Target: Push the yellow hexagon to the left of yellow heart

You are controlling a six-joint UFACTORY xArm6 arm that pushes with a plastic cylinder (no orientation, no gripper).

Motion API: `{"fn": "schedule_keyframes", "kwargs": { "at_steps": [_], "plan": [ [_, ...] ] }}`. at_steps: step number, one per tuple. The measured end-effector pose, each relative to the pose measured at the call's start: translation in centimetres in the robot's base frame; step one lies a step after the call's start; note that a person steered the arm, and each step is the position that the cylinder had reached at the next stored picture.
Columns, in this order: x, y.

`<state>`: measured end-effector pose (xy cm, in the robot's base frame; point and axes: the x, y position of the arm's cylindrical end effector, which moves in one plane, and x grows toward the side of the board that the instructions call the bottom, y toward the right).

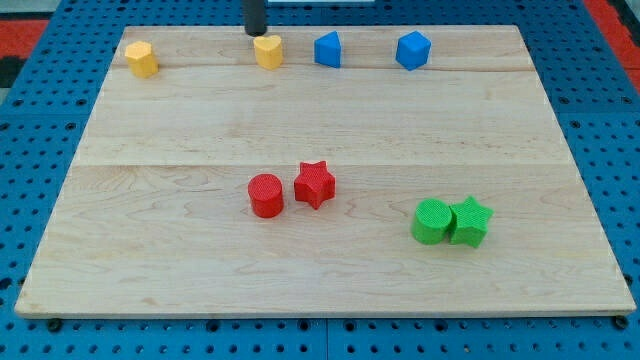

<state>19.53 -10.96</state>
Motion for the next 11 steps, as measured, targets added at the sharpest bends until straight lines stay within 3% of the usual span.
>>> {"fn": "schedule_keyframes", "kwargs": {
  "at_steps": [3,5,7,11],
  "plan": [
    [1.3,-11.5],
    [6.2,-18.0],
    [9.3,-17.2],
    [8.4,-14.3]
  ]
}}
